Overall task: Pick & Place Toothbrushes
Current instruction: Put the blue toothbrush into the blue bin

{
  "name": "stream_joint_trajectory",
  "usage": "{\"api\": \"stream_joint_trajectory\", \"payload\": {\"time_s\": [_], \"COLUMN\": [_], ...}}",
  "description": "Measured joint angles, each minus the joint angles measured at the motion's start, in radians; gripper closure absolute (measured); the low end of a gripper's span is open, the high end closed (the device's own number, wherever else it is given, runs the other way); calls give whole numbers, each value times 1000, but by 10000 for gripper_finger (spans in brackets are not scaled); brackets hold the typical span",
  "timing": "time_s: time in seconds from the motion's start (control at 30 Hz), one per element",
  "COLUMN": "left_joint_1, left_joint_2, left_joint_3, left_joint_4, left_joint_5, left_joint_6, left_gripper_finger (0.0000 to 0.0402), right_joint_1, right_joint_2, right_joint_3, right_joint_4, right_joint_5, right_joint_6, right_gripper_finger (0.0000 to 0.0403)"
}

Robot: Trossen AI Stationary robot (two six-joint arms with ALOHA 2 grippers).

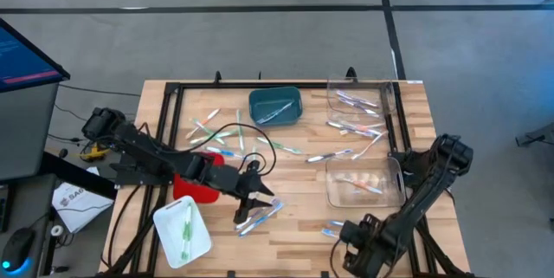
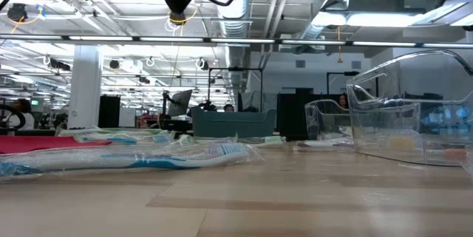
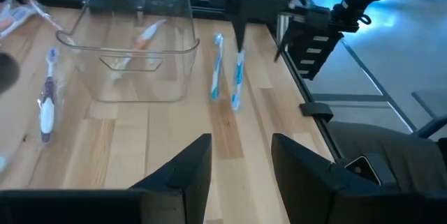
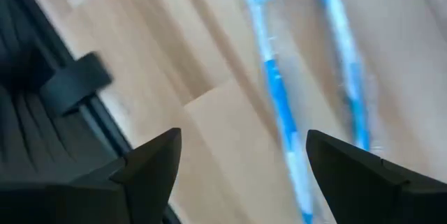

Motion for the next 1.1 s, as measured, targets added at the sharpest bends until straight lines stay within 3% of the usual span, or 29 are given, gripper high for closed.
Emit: {"api": "stream_joint_trajectory", "payload": {"time_s": [0.57, 1.1], "left_joint_1": [-7, -7], "left_joint_2": [0, 0], "left_joint_3": [0, 0], "left_joint_4": [11, 14], "left_joint_5": [-23, -25], "left_joint_6": [10, 10], "left_gripper_finger": [257, 256], "right_joint_1": [-38, -12], "right_joint_2": [92, 83], "right_joint_3": [41, 40], "right_joint_4": [-35, -139], "right_joint_5": [-30, -176], "right_joint_6": [3, 221], "right_gripper_finger": [101, 101]}}
